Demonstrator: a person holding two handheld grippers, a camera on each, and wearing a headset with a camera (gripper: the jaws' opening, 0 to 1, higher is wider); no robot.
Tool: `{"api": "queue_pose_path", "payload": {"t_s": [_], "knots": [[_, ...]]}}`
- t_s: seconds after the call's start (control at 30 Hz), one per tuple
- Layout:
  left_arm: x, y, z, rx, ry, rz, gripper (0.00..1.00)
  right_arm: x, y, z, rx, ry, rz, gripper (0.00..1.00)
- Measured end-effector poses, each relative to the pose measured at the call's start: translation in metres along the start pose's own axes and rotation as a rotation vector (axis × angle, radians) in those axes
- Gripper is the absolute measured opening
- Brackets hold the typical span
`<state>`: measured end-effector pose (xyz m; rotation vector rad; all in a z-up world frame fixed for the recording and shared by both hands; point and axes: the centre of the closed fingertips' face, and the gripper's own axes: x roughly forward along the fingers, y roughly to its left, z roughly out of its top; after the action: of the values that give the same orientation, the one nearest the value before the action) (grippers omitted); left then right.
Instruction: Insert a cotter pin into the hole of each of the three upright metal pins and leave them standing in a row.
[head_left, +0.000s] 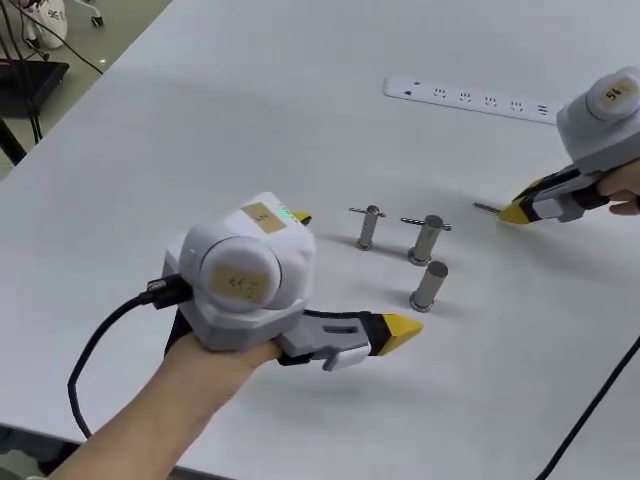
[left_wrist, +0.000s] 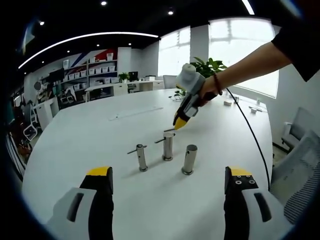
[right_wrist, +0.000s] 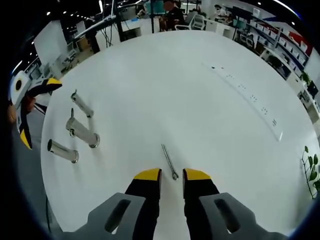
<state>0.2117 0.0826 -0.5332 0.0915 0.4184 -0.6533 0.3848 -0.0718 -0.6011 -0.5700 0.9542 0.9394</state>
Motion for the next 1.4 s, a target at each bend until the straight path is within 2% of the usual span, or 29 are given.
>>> {"api": "queue_pose_path", "payload": {"t_s": [0.33, 0.5, 0.53, 0.6, 0.73, 0.87, 0.97, 1.2, 1.4], "knots": [[-0.0013, 0.0010, 0.0018, 0.000, -0.009, 0.007, 0.91, 0.0035, 0.0019, -0.0006, -0.011, 0.038, 0.028, 0.05], [-0.0022, 0.0026, 0.0025, -0.006, -0.014, 0.012, 0.90, 0.0059, 0.0045, -0.0073, -0.074, 0.101, 0.035, 0.01], [-0.0024, 0.0027, 0.0024, -0.006, -0.014, 0.013, 0.90, 0.0063, 0.0039, -0.0045, -0.088, 0.090, 0.031, 0.00], [-0.0026, 0.0026, 0.0024, -0.007, -0.014, 0.013, 0.90, 0.0067, 0.0036, -0.0049, -0.104, 0.108, 0.023, 0.00], [-0.0030, 0.0028, 0.0016, -0.009, -0.010, 0.013, 0.90, 0.0070, 0.0033, -0.0055, -0.197, 0.143, 0.008, 0.00], [-0.0033, 0.0028, 0.0015, -0.007, -0.010, 0.013, 0.89, 0.0078, 0.0049, -0.0059, -0.251, 0.172, 0.004, 0.00], [-0.0035, 0.0029, 0.0012, -0.010, -0.010, 0.013, 0.89, 0.0077, 0.0047, -0.0056, -0.307, 0.176, -0.004, 0.00], [-0.0041, 0.0050, -0.0006, -0.007, -0.003, 0.018, 0.87, 0.0081, 0.0017, -0.0059, -0.314, 0.156, -0.024, 0.00], [-0.0040, 0.0055, -0.0022, -0.015, -0.001, 0.017, 0.86, 0.0010, 0.0015, -0.0081, -0.311, 0.141, -0.047, 0.00]]}}
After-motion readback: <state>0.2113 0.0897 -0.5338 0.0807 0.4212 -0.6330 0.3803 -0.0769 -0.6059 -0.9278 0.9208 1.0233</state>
